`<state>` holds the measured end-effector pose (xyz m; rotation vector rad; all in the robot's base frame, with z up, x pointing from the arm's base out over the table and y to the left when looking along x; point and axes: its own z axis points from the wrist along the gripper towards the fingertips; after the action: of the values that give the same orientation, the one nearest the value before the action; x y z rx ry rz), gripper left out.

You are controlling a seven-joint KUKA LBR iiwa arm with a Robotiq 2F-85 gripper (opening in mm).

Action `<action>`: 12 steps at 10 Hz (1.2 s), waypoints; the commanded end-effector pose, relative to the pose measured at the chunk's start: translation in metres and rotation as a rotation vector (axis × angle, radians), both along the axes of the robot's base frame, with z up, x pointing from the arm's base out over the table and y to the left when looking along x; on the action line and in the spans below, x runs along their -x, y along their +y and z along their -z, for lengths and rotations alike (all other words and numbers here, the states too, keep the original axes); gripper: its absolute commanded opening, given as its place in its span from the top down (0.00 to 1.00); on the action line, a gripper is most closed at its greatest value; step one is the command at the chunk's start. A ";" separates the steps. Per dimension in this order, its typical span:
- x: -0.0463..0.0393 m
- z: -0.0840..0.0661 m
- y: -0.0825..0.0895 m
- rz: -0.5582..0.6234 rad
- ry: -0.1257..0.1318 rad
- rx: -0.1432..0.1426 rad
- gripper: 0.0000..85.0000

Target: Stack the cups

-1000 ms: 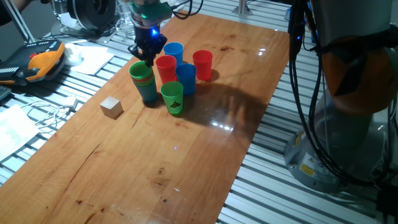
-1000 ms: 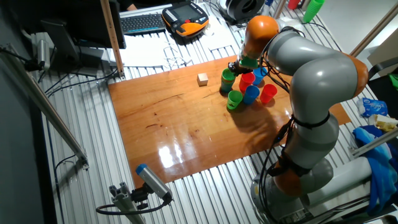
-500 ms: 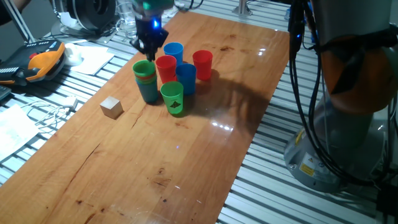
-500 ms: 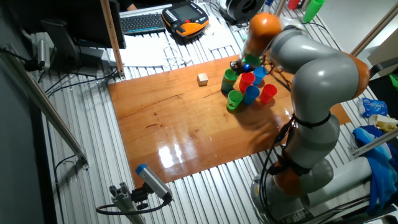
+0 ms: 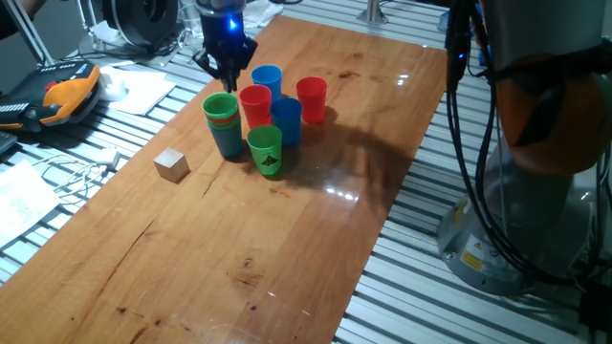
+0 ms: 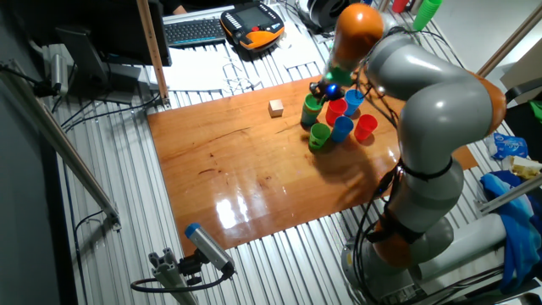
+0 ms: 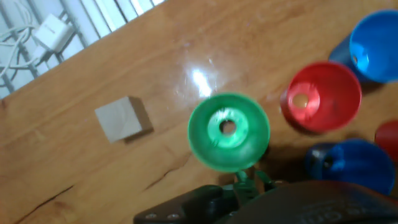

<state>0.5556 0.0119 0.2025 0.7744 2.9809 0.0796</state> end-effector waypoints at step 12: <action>0.0338 0.073 0.031 -0.171 -0.081 0.096 0.60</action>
<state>0.5216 0.0420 0.1283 0.4917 2.9393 -0.0296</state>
